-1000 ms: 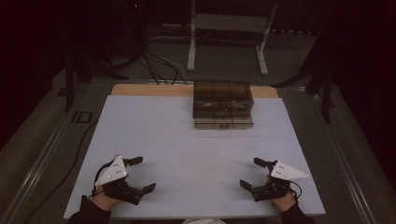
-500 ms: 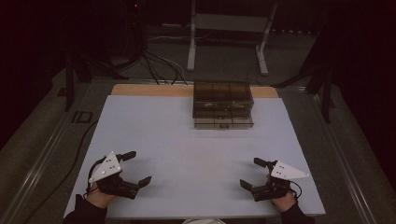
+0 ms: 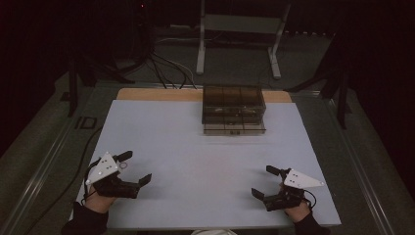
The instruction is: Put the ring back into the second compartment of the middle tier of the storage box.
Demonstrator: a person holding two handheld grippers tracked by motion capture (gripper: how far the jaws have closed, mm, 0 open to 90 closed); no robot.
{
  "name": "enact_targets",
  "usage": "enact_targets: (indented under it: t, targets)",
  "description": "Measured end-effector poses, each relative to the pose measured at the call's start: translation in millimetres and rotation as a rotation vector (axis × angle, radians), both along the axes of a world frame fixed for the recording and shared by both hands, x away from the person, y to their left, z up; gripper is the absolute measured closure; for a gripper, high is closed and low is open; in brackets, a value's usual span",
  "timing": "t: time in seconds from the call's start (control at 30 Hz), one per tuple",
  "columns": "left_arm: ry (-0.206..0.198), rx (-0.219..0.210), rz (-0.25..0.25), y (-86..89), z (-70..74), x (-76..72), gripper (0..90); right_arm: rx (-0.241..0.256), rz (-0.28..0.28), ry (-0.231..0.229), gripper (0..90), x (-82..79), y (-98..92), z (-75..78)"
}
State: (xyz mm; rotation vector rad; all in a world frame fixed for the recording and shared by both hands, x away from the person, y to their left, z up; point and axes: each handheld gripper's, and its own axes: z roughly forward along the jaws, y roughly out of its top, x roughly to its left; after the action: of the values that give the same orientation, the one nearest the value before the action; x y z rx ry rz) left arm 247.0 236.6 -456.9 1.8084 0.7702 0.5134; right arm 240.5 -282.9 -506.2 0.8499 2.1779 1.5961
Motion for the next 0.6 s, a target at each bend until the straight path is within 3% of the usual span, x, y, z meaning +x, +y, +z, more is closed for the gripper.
enact_targets:
  t: [0.23,0.47,0.6]
  targets:
    - [0.013,0.002,0.122,13.0,-1.9,7.9,1.0,0.004,0.002,0.005,0.0,0.2,-0.3,-0.1]
    - [0.044,0.024,0.216,21.5,-6.7,15.0,1.0,0.011,-0.001,0.001,0.0,0.2,-1.1,0.4]
    - [0.064,0.014,0.254,29.4,-9.6,19.2,1.0,0.004,0.0,0.005,0.0,0.1,-0.8,-0.3]
